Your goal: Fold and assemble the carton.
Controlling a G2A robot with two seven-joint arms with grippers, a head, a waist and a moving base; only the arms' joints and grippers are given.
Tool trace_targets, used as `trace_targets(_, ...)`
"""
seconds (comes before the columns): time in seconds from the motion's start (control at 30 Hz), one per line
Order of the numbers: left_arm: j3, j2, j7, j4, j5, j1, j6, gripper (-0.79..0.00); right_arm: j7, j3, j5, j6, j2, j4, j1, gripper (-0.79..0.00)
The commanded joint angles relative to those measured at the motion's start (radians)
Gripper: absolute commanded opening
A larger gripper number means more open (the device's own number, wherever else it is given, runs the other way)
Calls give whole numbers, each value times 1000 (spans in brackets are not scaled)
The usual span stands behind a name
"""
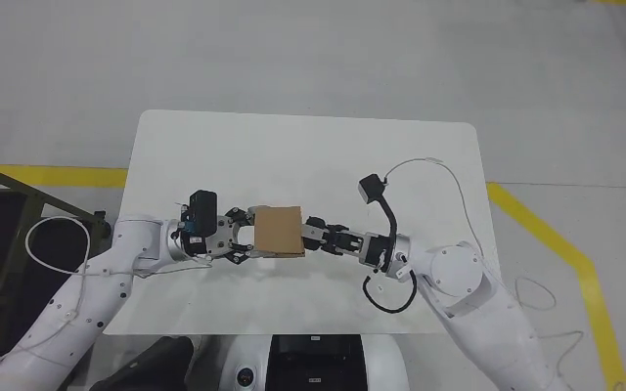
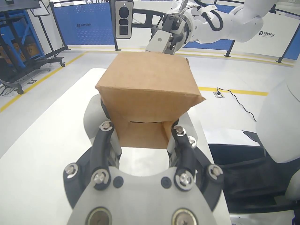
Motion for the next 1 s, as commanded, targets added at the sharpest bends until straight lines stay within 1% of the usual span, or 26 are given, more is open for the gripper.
trace_targets(0.0, -1, 0, -1, 0, 0, 0, 0, -493, -4, 11, 1, -4, 2, -2, -6, -523)
trace_targets(0.27, -1, -2, -6, 4, -2, 1, 0, -493, -4, 66, 10, -18, 13, -23, -51, -529)
trace_targets(0.43, 0, -2, -10, 5, -3, 1, 0, -493, -8, 86, 35, -60, 15, -33, -68, -542)
trace_targets(0.7, 9, -3, -21, 6, -7, -4, 0, -493, 18, 46, 49, -73, 10, -32, -45, -533)
trace_targets(0.9, 15, -4, -24, 7, -9, -7, 0, -493, 3, 8, 15, -74, 4, -45, -25, -517)
trace_targets(0.97, 15, -4, -25, 9, -10, -8, 0, -493, -11, 12, 2, -73, 5, -56, -29, -486)
